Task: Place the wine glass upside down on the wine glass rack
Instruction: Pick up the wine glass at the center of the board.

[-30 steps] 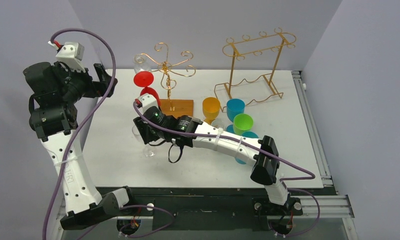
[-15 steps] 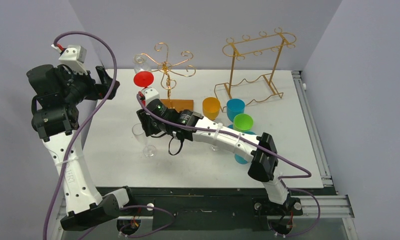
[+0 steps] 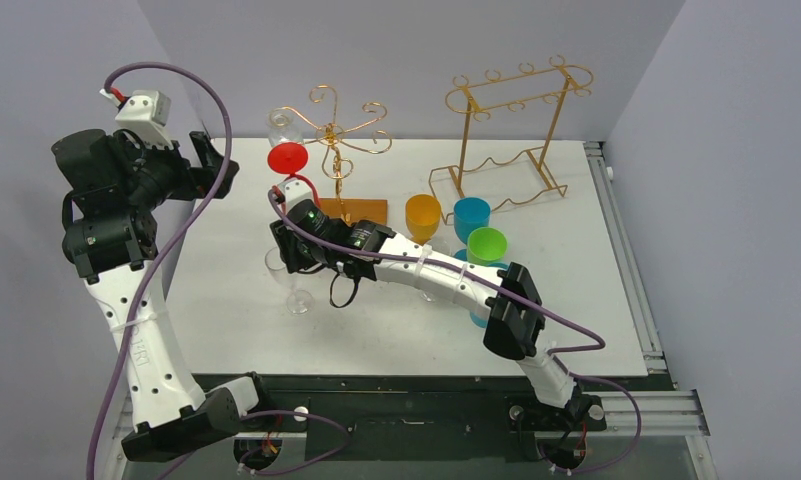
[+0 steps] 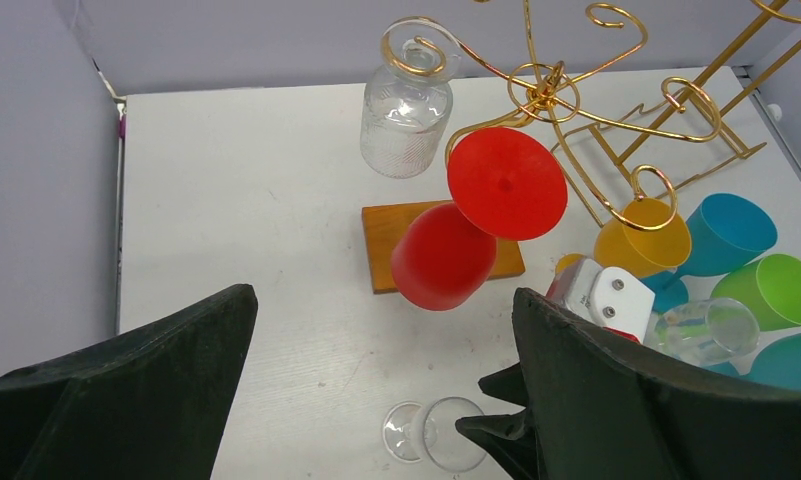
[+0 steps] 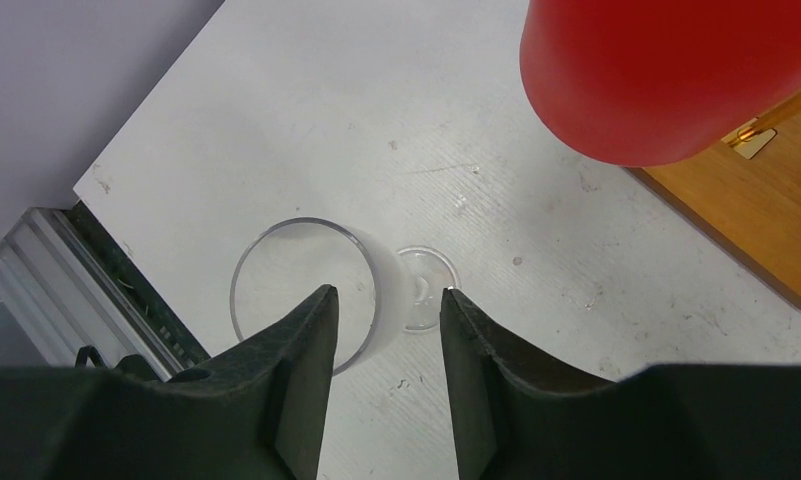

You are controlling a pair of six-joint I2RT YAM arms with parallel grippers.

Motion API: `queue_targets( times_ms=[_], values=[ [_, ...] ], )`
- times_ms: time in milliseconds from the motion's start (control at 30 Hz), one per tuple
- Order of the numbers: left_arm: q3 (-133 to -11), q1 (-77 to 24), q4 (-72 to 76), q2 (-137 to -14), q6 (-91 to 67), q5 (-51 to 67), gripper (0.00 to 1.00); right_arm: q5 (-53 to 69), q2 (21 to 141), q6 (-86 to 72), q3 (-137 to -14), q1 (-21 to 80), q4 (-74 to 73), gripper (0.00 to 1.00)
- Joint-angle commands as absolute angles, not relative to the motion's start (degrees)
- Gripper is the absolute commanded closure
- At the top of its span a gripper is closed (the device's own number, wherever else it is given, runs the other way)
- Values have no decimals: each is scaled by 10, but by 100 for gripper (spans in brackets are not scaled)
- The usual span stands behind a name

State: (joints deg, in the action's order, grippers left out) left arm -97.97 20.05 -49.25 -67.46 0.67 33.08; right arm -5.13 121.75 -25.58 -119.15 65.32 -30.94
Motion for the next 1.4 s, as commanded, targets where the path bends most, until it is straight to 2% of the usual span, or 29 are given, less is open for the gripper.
queue_targets(
  times_ms=[0, 267, 333, 467, 900, 1167, 1367],
  values=[
    [-975, 205, -461, -670, 6, 341, 2, -45, 1229, -255, -1217, 651, -319, 64],
    [-956, 205, -466, -661, 44, 343, 0, -40, 1179, -251, -1130, 650, -331, 80],
    [-947, 205, -468, -658, 53, 343, 5, -41, 1161, -252, -1104, 650, -333, 87],
    [-923, 205, -474, -647, 73, 349, 9, -43, 1133, -255, -1066, 649, -339, 100],
    [-860, 205, -520, -638, 151, 378, 23, -41, 1057, -279, -977, 631, -312, 100],
    [-814, 204, -581, -656, 209, 398, 45, -20, 970, -333, -894, 602, -223, 100],
    [-774, 204, -592, -643, 222, 427, 47, -42, 940, -346, -869, 600, -202, 100]
  ],
)
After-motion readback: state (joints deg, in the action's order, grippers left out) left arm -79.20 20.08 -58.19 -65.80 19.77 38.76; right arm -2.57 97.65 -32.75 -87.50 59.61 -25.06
